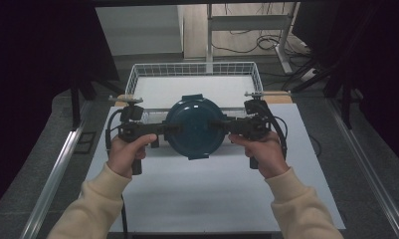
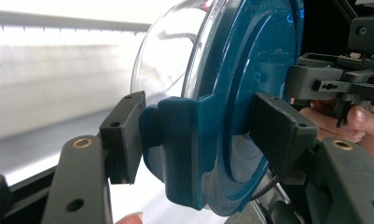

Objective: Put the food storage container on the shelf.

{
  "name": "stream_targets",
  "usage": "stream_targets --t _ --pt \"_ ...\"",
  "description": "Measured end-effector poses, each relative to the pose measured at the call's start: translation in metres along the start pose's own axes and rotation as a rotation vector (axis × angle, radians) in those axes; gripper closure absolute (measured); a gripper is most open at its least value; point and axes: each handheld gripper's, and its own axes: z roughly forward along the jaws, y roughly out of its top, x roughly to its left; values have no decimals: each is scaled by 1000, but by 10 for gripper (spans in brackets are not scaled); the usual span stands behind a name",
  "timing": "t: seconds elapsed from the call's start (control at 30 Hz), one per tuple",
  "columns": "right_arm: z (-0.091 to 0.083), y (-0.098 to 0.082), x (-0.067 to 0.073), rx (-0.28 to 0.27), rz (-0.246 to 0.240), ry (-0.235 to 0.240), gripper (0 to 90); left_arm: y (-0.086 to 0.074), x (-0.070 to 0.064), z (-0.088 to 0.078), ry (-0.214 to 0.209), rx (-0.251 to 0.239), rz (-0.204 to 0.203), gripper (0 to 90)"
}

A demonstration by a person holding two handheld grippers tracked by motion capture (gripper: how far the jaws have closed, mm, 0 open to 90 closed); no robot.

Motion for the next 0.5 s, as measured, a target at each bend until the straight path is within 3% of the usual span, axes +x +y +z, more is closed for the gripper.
stream_targets --t 0.5 --pt "3 53 -2 -34 -20 -16 373 58 5 3 -20 3 -2 374"
